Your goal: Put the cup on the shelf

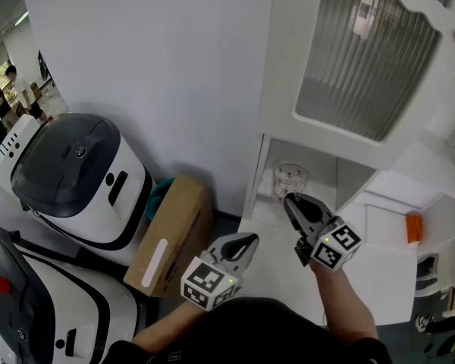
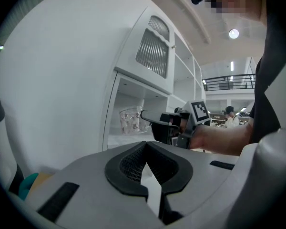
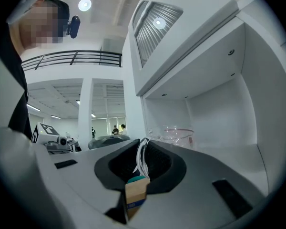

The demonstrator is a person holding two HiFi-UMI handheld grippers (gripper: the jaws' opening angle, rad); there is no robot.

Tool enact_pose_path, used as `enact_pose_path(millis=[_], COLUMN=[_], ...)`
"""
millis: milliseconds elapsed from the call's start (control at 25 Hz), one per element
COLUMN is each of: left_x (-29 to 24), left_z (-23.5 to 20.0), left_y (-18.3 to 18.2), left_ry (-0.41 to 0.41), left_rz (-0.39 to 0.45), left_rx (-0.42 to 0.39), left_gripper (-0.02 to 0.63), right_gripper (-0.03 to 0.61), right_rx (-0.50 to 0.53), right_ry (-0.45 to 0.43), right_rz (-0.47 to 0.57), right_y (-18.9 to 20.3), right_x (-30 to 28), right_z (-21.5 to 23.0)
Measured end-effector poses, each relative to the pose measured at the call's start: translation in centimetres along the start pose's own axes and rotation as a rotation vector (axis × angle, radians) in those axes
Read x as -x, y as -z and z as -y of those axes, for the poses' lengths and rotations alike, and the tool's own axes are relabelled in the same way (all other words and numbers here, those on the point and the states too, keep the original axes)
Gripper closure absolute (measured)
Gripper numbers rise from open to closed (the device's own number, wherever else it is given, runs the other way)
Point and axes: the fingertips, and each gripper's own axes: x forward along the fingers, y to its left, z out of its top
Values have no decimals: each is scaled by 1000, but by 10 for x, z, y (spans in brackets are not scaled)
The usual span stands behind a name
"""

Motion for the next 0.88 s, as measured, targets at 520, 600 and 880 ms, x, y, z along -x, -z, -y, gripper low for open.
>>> enact_pose_path(millis=[520, 600, 880], left_x=[-21, -21, -26], left_z=[-16, -19, -21], left_y=[9, 10, 14], left_ry=[19, 15, 24], left_rz=[-37, -40, -48], left_rx=[30, 34, 53], left_gripper=[611, 611, 611], right_gripper=[541, 541, 541], right_rx=[-39, -47, -43], right_ry=[24, 31, 99], right_rz=[-34, -32, -70], right_y=[21, 23, 30], right_x=[-26, -27, -29], right_z=[23, 27, 37])
